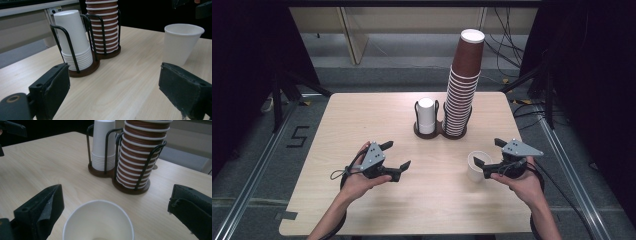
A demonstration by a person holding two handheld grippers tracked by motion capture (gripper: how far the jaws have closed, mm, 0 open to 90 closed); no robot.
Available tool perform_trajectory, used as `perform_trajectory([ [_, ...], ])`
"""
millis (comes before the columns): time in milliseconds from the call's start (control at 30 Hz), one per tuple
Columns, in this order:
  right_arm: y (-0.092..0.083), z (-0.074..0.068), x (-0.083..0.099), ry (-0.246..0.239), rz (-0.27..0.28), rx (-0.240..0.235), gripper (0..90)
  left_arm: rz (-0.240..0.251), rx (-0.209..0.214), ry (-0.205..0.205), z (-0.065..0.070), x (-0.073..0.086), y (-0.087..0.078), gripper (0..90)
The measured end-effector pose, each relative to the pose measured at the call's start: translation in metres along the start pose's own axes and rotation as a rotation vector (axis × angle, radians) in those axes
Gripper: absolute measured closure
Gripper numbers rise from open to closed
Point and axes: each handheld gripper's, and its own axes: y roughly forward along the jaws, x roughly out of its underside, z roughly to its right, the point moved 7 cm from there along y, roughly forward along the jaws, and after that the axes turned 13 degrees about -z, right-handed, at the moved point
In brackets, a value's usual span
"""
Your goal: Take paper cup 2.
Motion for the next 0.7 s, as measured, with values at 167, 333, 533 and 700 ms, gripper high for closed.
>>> perform_trajectory([
  [167, 0.002, 0.0, -0.01, 0.014, 0.004, 0.003, 0.5, 0.007, -0.015, -0.003, -0.002, -0.014, 0.003, 9.9],
  [333, 0.005, 0.0, -0.021, 0.037, 0.019, -0.004, 0.8, 0.035, -0.015, -0.004, -0.003, -0.03, 0.006, 9.9],
  [533, 0.008, 0.003, -0.032, 0.033, 0.025, 0.013, 1.2, 0.054, -0.017, 0.003, -0.007, -0.049, 0.009, 10.1],
  [700, 0.011, 0.004, -0.043, 0.03, 0.039, 0.005, 2.0, 0.068, -0.02, 0.015, -0.011, -0.064, 0.012, 10.4],
])
